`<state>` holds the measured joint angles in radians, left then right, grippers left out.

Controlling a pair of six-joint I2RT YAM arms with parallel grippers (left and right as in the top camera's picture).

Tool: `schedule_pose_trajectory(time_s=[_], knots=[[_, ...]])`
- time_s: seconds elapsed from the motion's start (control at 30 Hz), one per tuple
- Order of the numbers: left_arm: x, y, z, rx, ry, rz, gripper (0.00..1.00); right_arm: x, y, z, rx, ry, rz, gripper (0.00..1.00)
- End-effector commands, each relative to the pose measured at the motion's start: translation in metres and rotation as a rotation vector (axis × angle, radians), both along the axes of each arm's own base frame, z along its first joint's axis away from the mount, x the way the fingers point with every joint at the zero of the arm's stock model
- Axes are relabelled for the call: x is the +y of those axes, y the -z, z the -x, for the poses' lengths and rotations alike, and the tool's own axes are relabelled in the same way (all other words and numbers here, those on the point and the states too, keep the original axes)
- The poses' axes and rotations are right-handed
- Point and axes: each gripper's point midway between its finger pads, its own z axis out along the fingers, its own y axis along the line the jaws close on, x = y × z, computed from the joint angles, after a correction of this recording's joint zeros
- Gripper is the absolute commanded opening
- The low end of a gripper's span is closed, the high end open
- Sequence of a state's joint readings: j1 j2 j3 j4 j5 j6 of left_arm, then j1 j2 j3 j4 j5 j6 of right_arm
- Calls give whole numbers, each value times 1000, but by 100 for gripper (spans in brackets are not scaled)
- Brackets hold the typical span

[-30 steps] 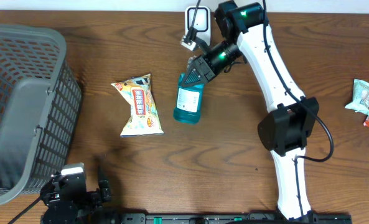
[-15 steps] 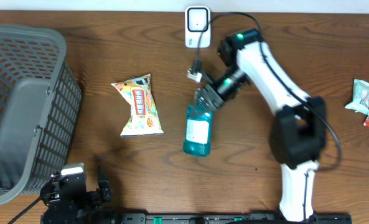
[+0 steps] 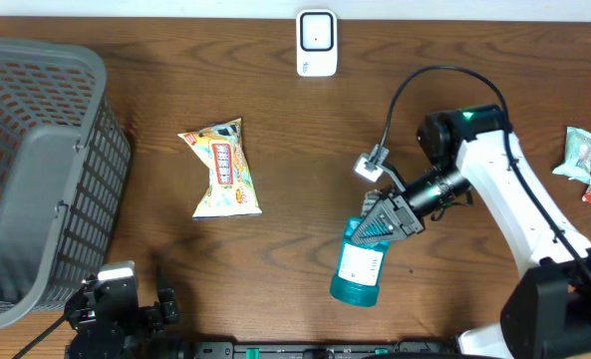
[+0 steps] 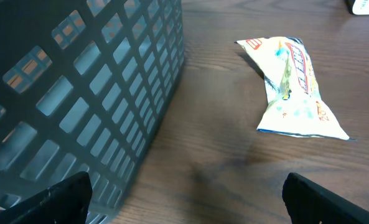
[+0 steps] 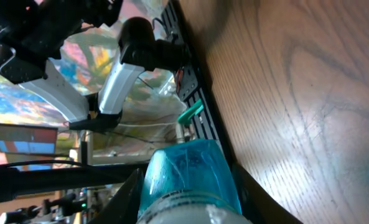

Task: Scan the item barcode
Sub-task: 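Swing the Listerine bottle rightward away from the scanner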

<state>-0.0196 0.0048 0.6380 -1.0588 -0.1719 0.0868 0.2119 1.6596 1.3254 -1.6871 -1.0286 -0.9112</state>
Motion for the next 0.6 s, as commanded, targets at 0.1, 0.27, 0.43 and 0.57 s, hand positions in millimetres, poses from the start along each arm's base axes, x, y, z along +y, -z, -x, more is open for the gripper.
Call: schedule_pose_trajectory(time_s=[0.1, 0.27, 0.43, 0.57], knots=[[2, -2, 1, -2, -7, -18, 98, 9, -23, -13, -103, 52, -152, 1], [3, -2, 1, -2, -8, -18, 98, 17, -18, -28, -199, 43, -172, 2], [3, -2, 1, -2, -8, -18, 98, 19, 3, -73, -227, 177, -36, 1], [3, -2, 1, -2, -7, -18, 98, 1, 36, -137, -296, 446, 277, 1]])
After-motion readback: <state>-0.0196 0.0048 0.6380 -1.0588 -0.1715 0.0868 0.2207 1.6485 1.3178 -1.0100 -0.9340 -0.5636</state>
